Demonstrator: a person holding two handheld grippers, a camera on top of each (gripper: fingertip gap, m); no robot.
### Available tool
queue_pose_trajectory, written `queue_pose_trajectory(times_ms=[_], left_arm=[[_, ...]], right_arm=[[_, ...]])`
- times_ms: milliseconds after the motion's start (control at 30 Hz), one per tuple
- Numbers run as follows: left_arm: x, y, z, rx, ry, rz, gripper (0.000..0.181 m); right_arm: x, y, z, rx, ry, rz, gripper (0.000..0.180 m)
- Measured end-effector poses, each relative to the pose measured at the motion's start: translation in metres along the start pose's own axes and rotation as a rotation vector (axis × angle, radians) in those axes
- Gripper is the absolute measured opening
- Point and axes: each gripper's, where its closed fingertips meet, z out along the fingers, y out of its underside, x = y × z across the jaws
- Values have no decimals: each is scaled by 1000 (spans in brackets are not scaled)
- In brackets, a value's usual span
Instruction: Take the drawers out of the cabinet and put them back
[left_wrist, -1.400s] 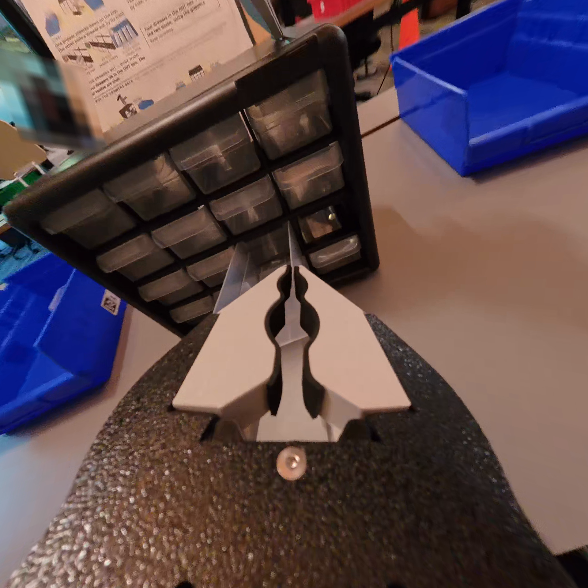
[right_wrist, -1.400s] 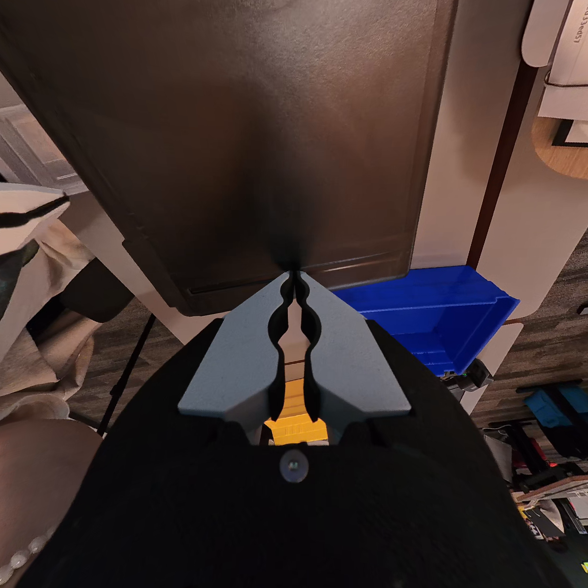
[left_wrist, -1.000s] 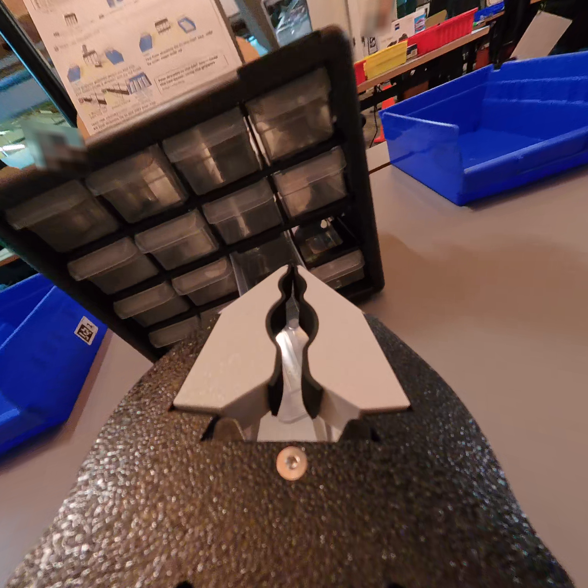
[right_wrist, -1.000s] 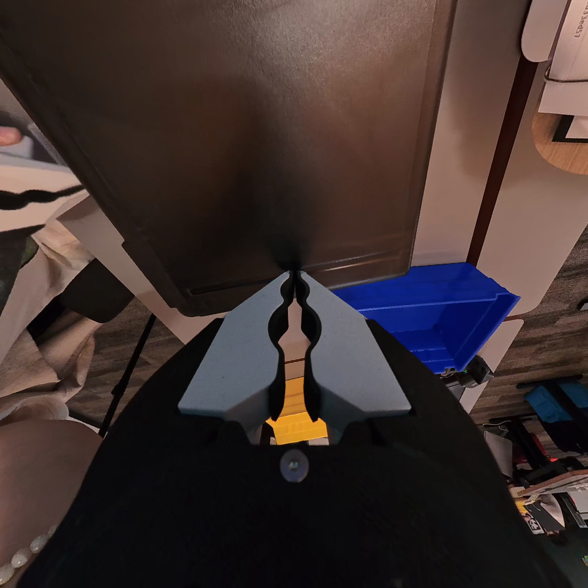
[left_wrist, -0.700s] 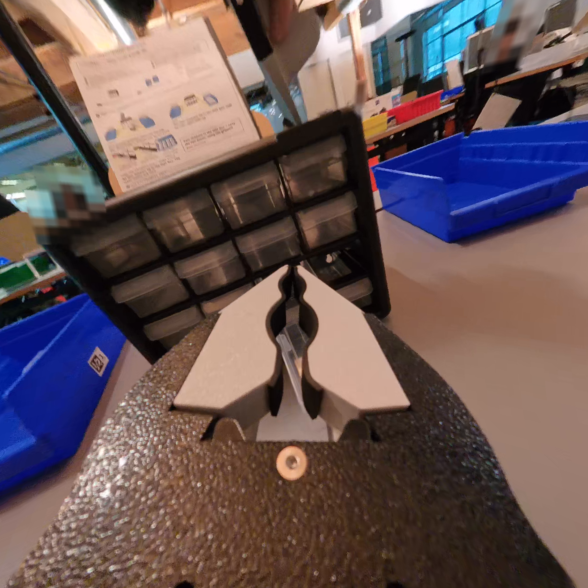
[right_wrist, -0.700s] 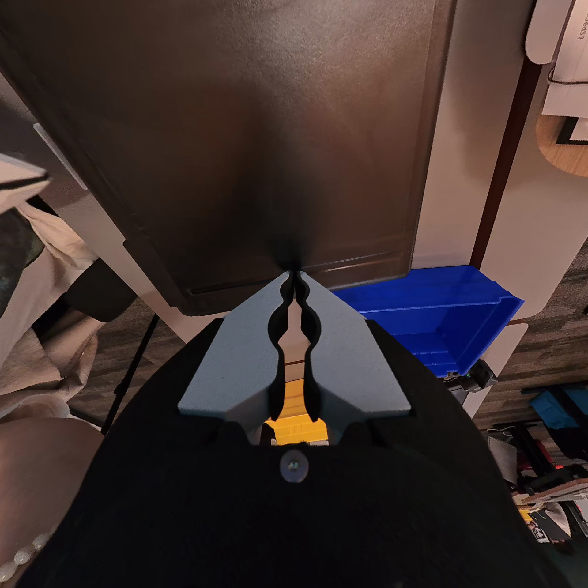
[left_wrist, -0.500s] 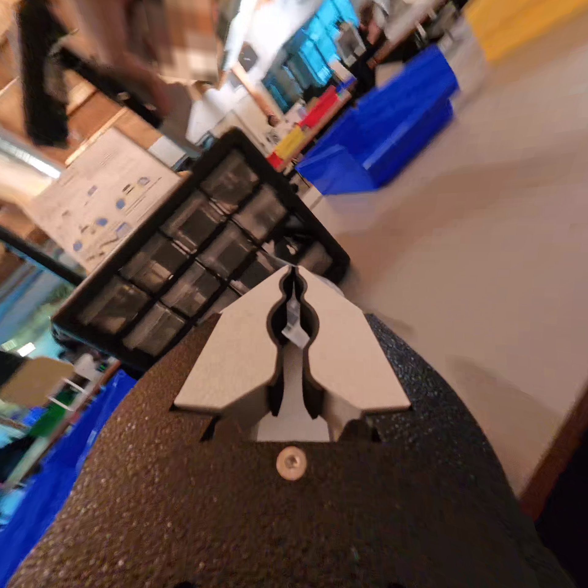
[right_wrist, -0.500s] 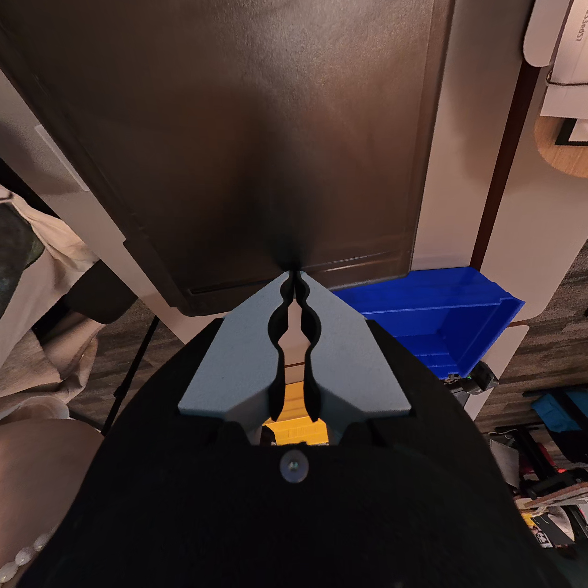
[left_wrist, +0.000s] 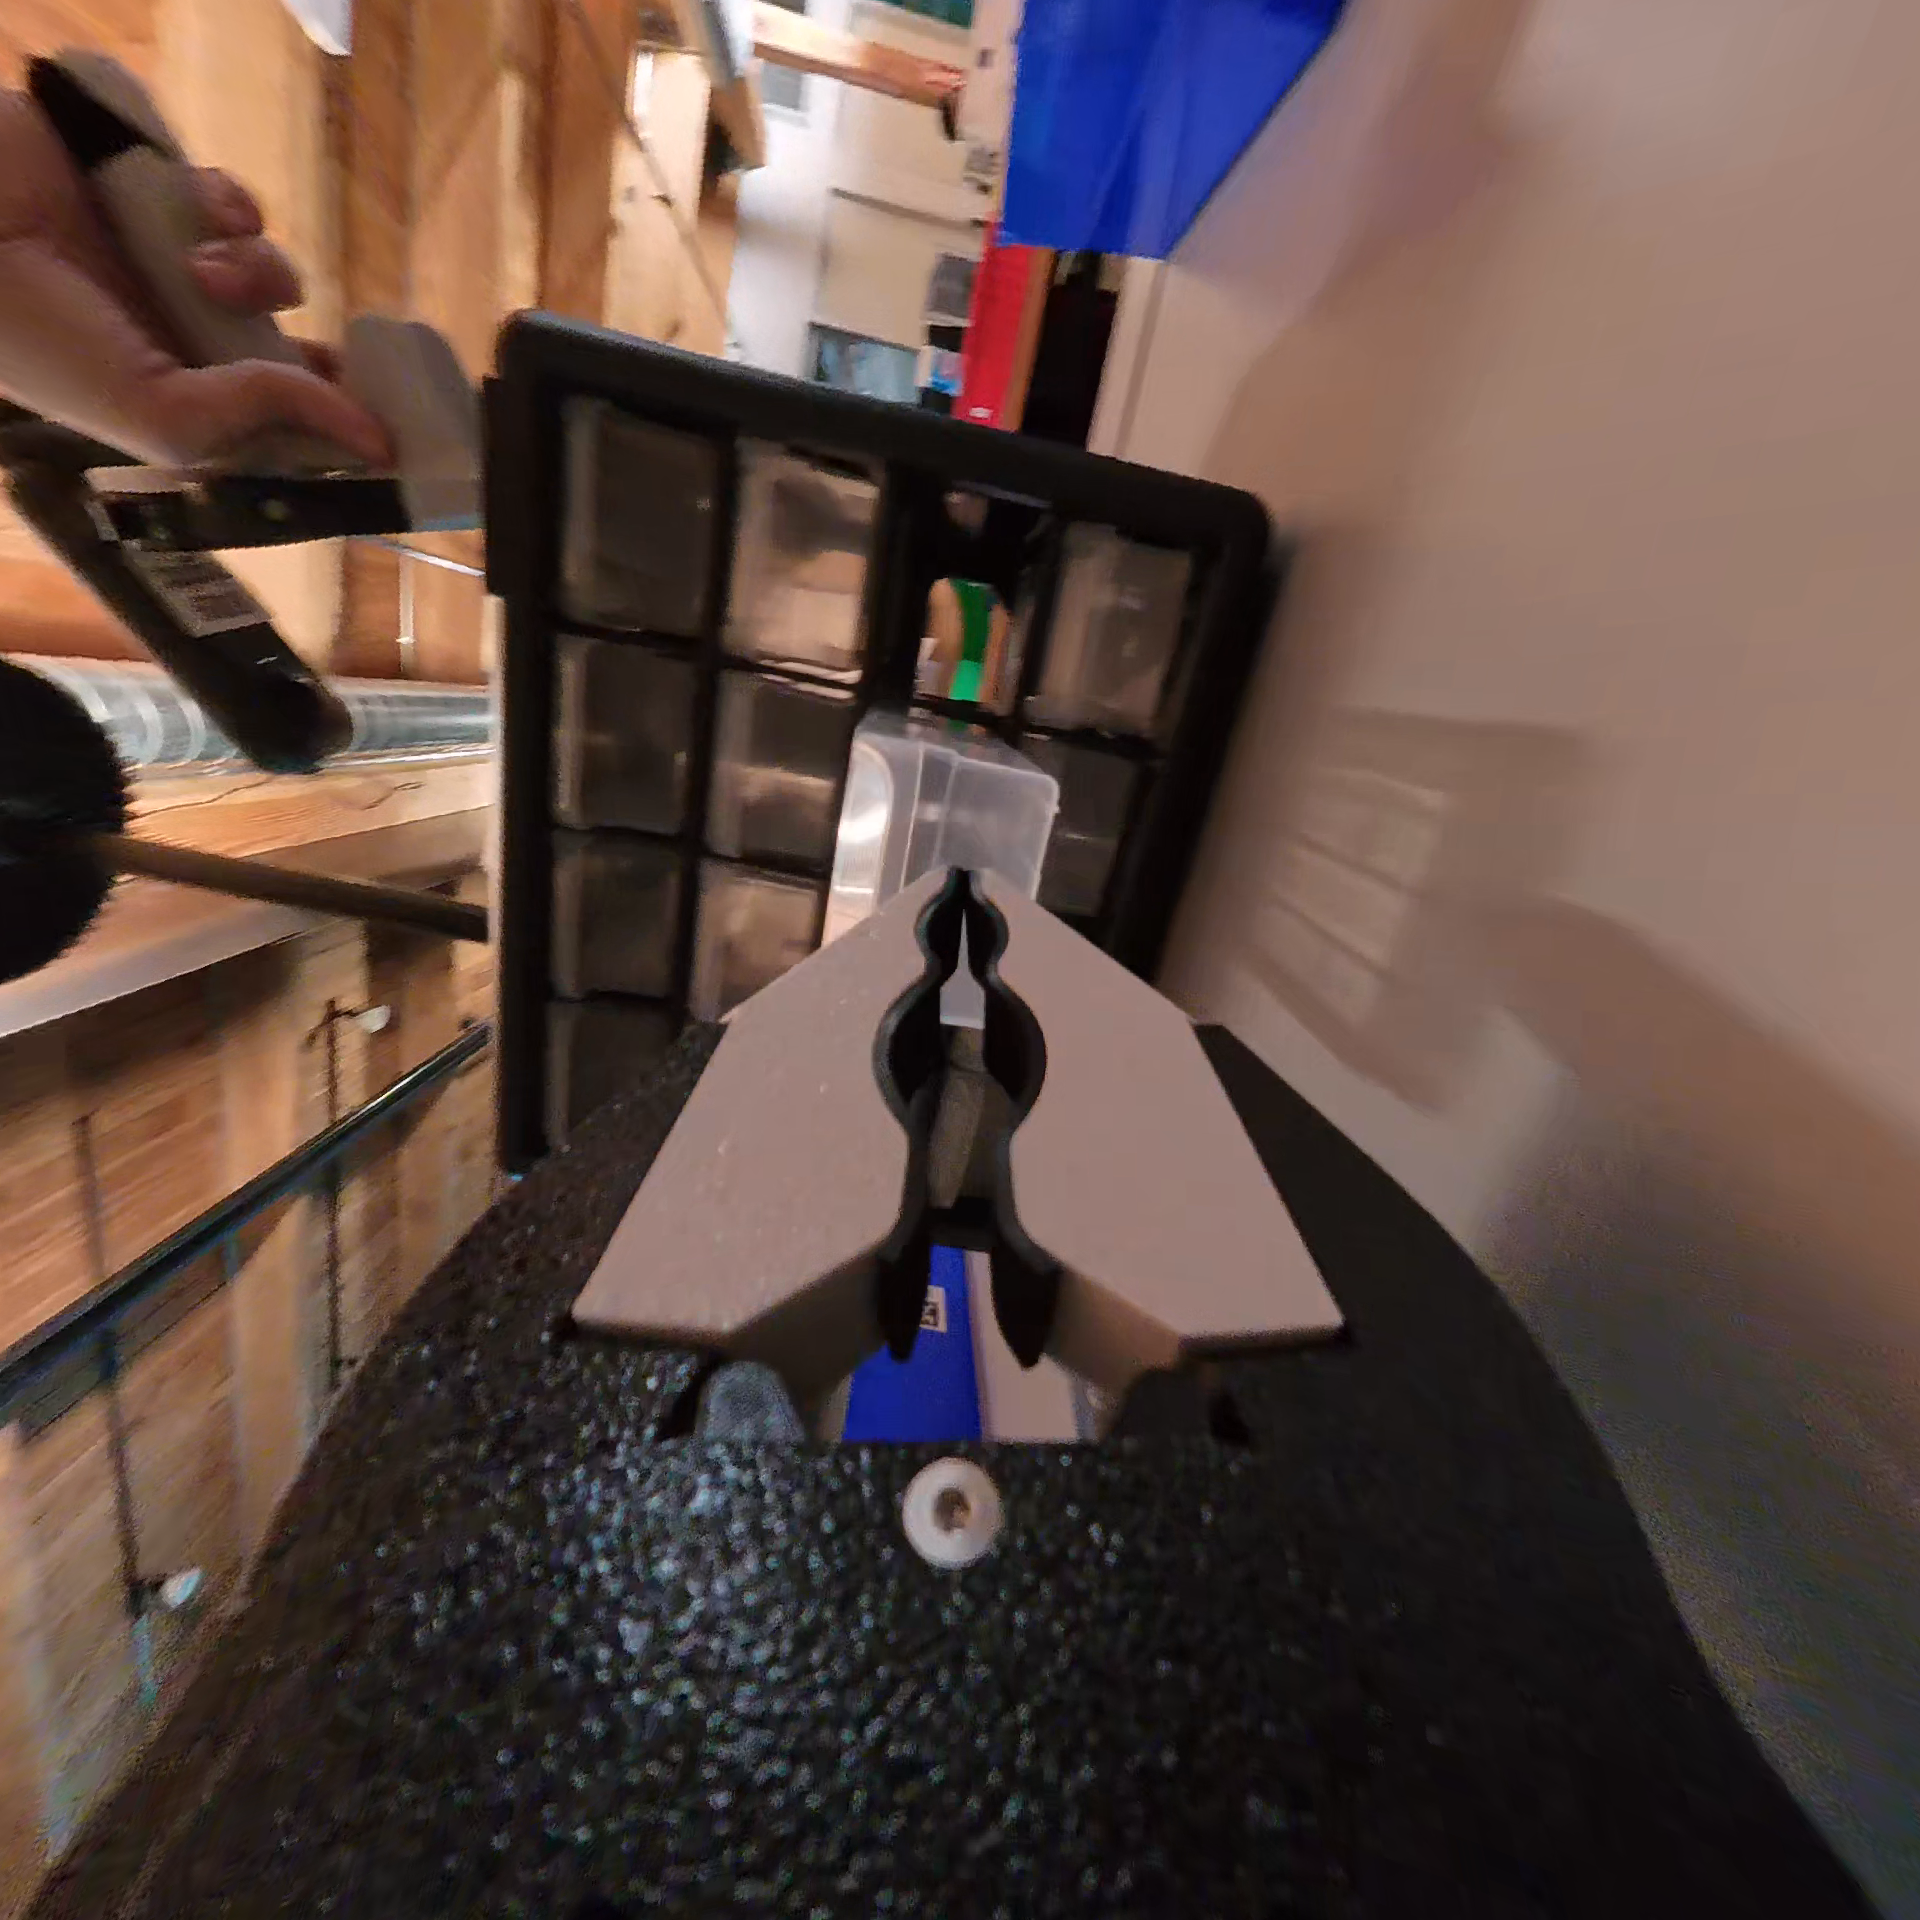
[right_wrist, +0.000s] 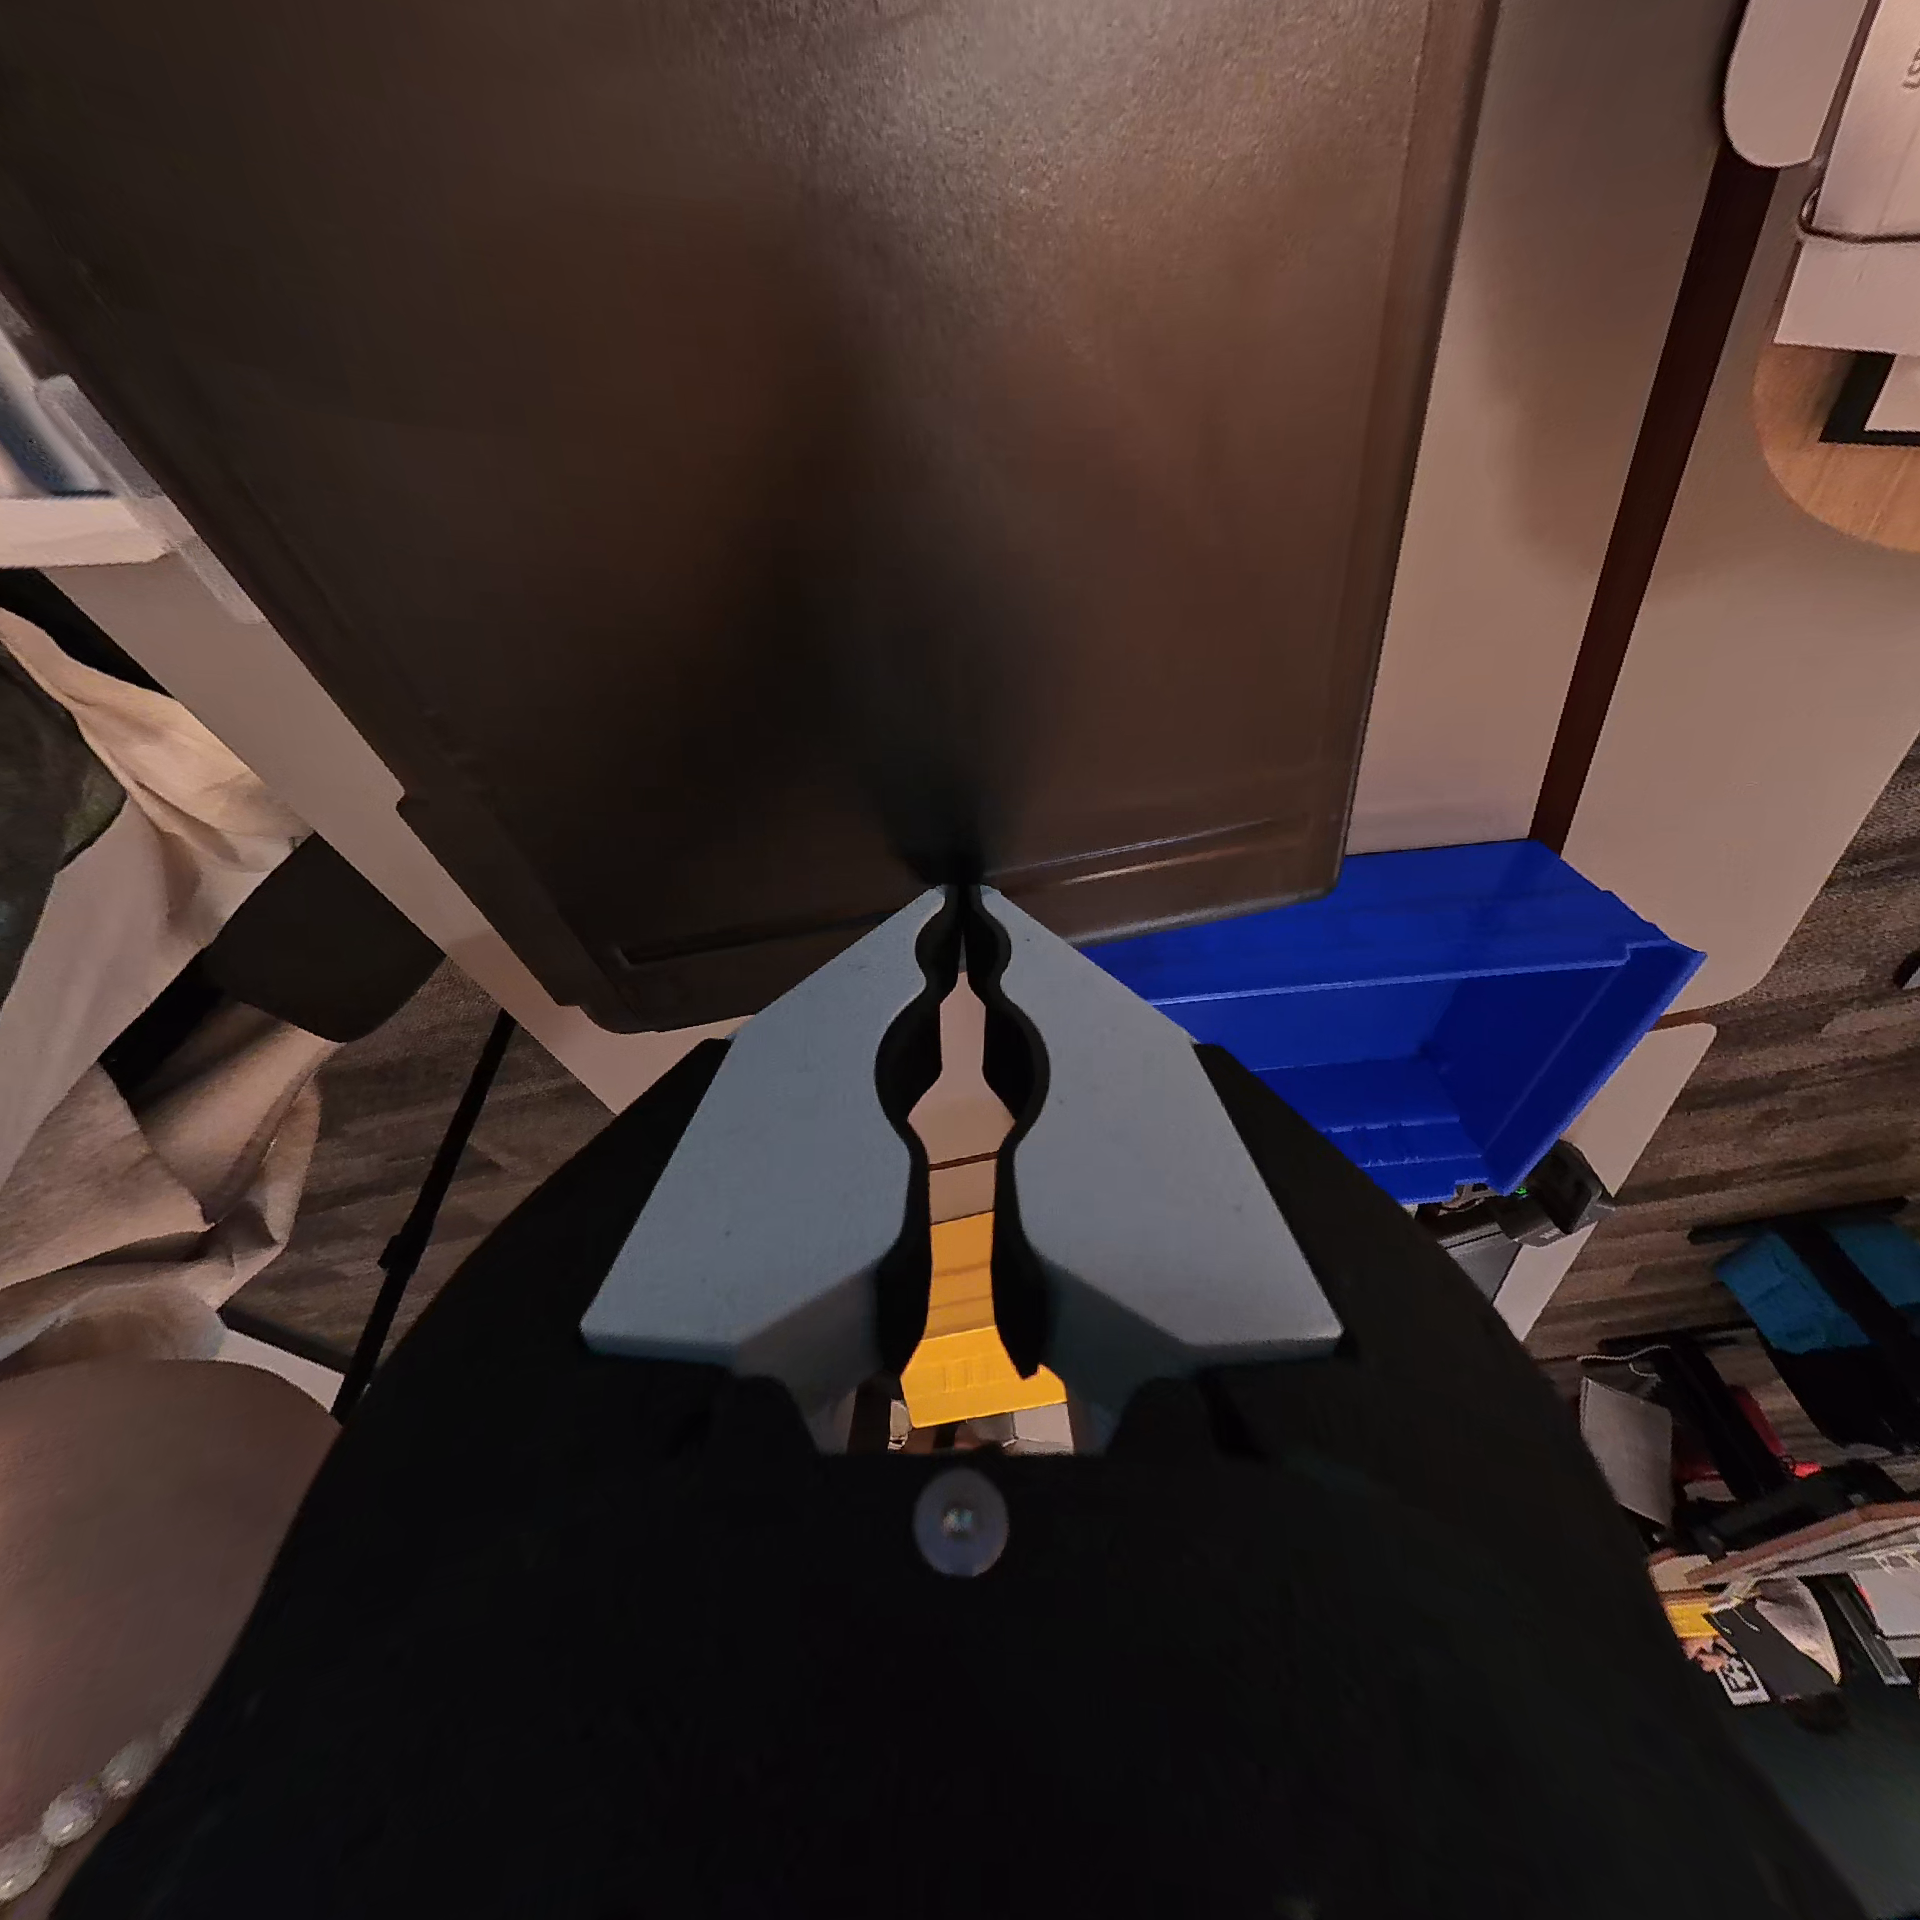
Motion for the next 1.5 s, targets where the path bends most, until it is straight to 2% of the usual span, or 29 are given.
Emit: queue_pose_trajectory(times_ms=[133,400,767,1033,1133,1267,1367,1500], left_arm=[[-16,6,15,-47,-92,26,0],[-16,17,58,-83,-88,125,0],[-15,30,103,-103,-39,45,0],[-13,33,106,-86,-7,-30,0],[-18,32,97,-69,19,-136,0],[-38,44,76,-52,101,-457,0],[-63,73,61,-127,105,-630,0],[-98,128,37,-292,13,-774,0]], right_arm=[[0,0,0,0,-2,2,0],[0,0,0,3,-6,1,0],[0,0,0,2,-11,3,0],[0,0,0,1,-12,8,0],[0,0,0,-5,-7,9,0],[0,0,0,-5,-9,10,0],[0,0,0,-11,-11,10,0],[0,0,0,-23,-5,13,0]])
